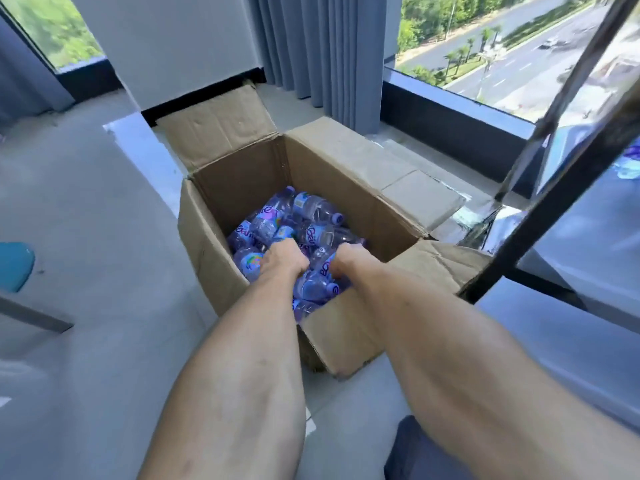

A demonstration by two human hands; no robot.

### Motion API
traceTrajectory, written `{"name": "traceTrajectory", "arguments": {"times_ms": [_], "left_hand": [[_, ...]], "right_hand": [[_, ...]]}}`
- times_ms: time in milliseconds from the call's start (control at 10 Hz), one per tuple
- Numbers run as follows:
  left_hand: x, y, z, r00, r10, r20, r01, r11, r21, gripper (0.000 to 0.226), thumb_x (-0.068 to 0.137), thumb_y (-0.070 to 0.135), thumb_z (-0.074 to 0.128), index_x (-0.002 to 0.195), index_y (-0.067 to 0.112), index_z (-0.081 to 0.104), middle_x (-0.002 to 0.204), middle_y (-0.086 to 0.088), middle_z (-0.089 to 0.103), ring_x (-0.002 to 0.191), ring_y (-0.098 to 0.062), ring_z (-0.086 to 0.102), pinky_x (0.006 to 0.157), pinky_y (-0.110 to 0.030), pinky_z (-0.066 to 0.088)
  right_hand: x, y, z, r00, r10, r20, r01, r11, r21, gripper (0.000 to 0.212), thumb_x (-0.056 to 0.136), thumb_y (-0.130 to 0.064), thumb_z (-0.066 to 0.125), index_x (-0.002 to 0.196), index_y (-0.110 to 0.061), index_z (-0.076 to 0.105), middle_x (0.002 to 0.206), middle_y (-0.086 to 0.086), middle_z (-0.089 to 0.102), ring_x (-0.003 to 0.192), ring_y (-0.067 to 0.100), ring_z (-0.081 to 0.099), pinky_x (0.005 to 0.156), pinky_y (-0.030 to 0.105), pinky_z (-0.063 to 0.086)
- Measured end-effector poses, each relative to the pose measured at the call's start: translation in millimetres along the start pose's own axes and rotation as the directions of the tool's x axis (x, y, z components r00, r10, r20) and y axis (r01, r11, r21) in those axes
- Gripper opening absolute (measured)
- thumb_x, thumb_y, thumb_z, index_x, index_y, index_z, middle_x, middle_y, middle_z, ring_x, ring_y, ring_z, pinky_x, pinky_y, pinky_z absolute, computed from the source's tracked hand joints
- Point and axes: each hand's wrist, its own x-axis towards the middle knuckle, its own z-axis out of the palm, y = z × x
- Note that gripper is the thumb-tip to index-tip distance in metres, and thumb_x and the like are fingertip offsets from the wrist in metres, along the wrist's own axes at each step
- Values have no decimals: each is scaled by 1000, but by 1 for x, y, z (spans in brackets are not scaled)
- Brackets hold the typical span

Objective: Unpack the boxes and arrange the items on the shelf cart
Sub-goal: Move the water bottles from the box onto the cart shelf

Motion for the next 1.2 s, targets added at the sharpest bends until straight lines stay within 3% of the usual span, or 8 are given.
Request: {"name": "traceTrajectory", "arguments": {"times_ms": [200,300,400,500,800,1000,1100,1200], "left_hand": [[24,7,81,957,187,221,-211,973,92,61,84,20,64,141,17,40,145,-12,40,140,-34,32,110,-52,36],[37,-3,87,969,140,205,-172,974,146,79,83,25,70,148,24,24,153,-5,30,145,-34,22,112,-52,28],[39,-7,86,975,145,169,-169,976,136,71,78,22,75,135,23,34,142,-10,43,131,-37,40,100,-49,37],[35,-2,88,983,135,121,-148,983,105,68,76,21,77,132,22,38,136,-9,46,126,-36,43,93,-48,41],[27,-1,93,992,-97,-81,77,973,-218,43,91,23,61,128,20,40,131,-10,53,119,-35,52,86,-42,41],[36,-4,73,791,-599,-121,254,502,-826,62,93,50,55,139,11,41,133,-20,57,123,-37,52,95,-42,39],[22,-5,61,759,-644,-97,173,343,-923,65,89,54,57,141,16,44,133,-15,58,121,-34,53,95,-38,38],[4,-3,33,809,-558,-185,64,397,-916,54,82,57,61,124,24,57,117,-8,64,111,-32,58,85,-33,40]], "right_hand": [[56,-5,23,998,-57,-15,55,993,-109,45,95,-22,56,137,-8,49,140,16,52,128,30,51,70,15,51],[68,-10,30,993,-117,-1,116,991,-59,47,103,-14,44,146,0,33,150,16,39,135,28,41,44,-1,37],[75,-9,28,1000,-22,-21,22,1000,7,60,92,-25,63,144,-14,36,143,12,47,130,26,49,94,23,46],[72,-6,26,997,27,-70,-19,994,108,53,87,-30,68,135,-15,49,137,11,55,126,28,54,100,36,45],[73,-1,24,994,-7,-106,26,984,179,69,83,-25,75,142,-21,39,140,13,49,129,31,48,101,36,43],[72,-4,30,986,-12,-168,46,979,199,53,90,-27,60,140,-37,47,143,18,40,136,36,34,110,43,36],[58,-11,23,957,-47,-287,129,953,274,53,82,-17,55,135,-25,54,141,14,43,130,34,39,107,41,39],[32,-27,8,962,-138,-236,237,851,469,59,80,-9,51,138,-20,53,136,8,57,125,27,51,103,34,43]]}}
